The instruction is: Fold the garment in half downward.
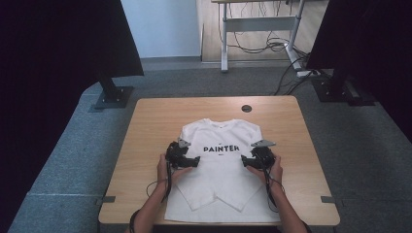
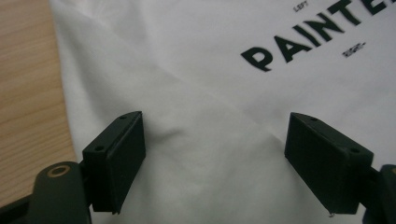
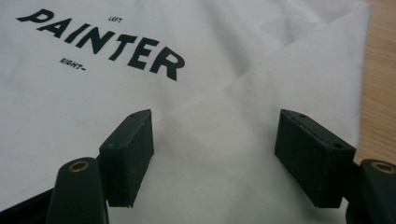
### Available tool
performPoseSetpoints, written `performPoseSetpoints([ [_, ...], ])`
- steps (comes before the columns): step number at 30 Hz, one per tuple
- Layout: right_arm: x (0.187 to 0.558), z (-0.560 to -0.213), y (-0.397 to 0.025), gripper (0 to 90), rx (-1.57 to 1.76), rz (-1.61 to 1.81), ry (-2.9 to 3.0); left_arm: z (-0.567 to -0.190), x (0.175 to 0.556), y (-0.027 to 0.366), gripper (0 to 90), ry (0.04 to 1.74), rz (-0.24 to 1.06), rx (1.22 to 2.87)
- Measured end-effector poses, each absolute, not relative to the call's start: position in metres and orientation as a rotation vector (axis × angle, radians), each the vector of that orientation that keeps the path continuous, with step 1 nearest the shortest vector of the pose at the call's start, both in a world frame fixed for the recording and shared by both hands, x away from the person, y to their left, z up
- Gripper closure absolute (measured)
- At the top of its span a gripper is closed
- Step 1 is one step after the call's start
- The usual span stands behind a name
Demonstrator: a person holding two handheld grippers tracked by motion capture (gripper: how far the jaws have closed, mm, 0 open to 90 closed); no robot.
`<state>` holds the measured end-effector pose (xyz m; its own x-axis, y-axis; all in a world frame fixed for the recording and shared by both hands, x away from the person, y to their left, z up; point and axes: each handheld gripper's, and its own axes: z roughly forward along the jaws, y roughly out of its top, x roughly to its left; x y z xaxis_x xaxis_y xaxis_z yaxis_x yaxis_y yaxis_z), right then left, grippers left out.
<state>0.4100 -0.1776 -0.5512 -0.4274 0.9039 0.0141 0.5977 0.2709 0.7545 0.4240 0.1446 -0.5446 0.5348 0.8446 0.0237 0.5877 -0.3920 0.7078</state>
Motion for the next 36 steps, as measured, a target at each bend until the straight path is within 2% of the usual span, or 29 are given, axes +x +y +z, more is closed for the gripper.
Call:
performPoseSetpoints([
  [15,0.405,-0.557,-0.174,28.5,1.319,0.96,2.096,-0.552,0.414,0.149,20.6,1.134,0.559,2.062],
  [36,0.393,-0.557,-0.173,30.0,1.321,0.975,2.108,-0.552,0.399,0.15,20.6,1.098,0.594,2.075],
])
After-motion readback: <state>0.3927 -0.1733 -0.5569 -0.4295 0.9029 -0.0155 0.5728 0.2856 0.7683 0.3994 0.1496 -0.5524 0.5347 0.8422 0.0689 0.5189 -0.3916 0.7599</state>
